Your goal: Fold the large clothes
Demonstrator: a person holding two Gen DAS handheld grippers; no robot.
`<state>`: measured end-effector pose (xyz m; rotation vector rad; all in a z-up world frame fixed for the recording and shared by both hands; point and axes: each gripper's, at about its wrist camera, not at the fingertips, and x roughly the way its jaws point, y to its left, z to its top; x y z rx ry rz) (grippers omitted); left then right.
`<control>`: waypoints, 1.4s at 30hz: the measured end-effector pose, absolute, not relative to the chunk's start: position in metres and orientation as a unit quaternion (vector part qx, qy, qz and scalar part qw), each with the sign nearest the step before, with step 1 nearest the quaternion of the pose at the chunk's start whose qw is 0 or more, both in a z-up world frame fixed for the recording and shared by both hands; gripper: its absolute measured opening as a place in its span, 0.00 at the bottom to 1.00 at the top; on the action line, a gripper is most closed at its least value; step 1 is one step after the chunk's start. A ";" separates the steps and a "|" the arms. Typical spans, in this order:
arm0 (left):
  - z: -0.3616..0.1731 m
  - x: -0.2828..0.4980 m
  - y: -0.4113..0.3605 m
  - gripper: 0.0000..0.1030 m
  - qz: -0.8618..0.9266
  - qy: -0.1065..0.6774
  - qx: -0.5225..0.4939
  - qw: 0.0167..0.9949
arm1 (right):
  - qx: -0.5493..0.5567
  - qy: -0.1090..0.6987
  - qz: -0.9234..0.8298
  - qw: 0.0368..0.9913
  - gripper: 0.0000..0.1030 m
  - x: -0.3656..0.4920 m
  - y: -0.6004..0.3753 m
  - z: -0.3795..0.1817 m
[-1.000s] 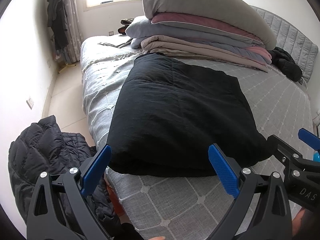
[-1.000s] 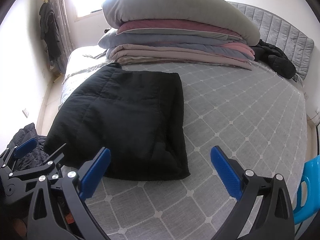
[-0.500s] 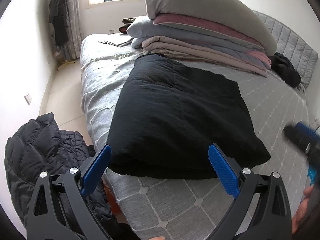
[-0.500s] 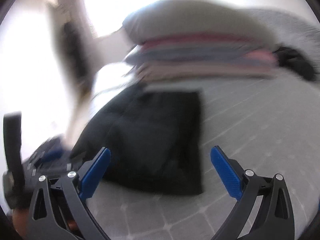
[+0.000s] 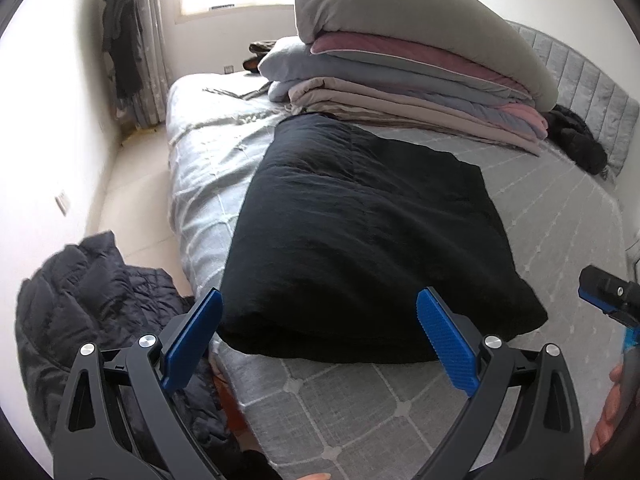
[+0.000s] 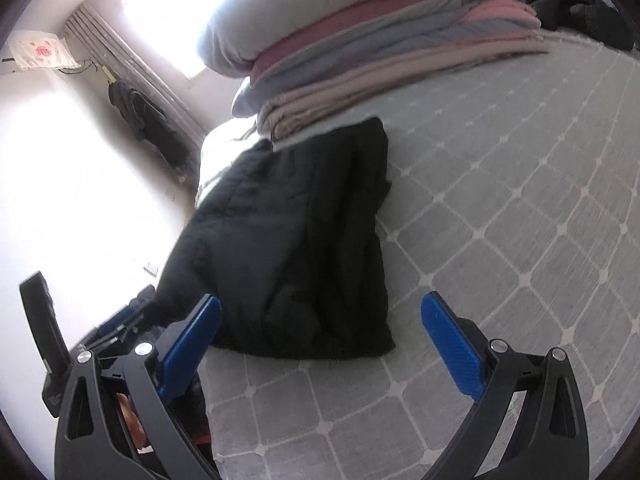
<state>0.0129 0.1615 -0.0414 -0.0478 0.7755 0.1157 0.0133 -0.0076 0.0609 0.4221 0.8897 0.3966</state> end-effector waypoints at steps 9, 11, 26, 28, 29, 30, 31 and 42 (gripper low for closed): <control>-0.043 0.016 0.158 0.91 0.054 0.382 -0.019 0.922 | 0.113 0.419 0.175 0.884 0.93 0.005 0.022 0.073; -0.043 0.016 0.157 0.91 0.053 0.383 -0.018 0.922 | 0.079 0.412 0.162 0.893 0.93 0.001 0.034 0.078; -0.042 0.014 0.155 0.91 0.051 0.380 -0.018 0.924 | 0.035 0.401 0.137 0.905 0.93 -0.009 0.055 0.085; -0.045 0.017 0.151 0.93 0.051 0.390 -0.002 0.919 | 0.037 0.401 0.139 0.905 0.93 -0.010 0.055 0.085; -0.046 0.018 0.150 0.93 0.058 0.393 0.006 0.918 | 0.038 0.401 0.140 0.905 0.93 -0.011 0.056 0.084; -0.047 0.018 0.148 0.93 0.061 0.394 0.013 0.917 | 0.038 0.401 0.141 0.904 0.93 -0.011 0.057 0.084; -0.046 0.018 0.147 0.93 0.060 0.396 0.013 0.916 | 0.037 0.401 0.143 0.904 0.93 -0.012 0.058 0.084; -0.023 -0.005 0.156 0.92 0.023 0.316 -0.052 0.947 | 0.043 0.397 0.144 0.905 0.93 -0.028 0.050 0.084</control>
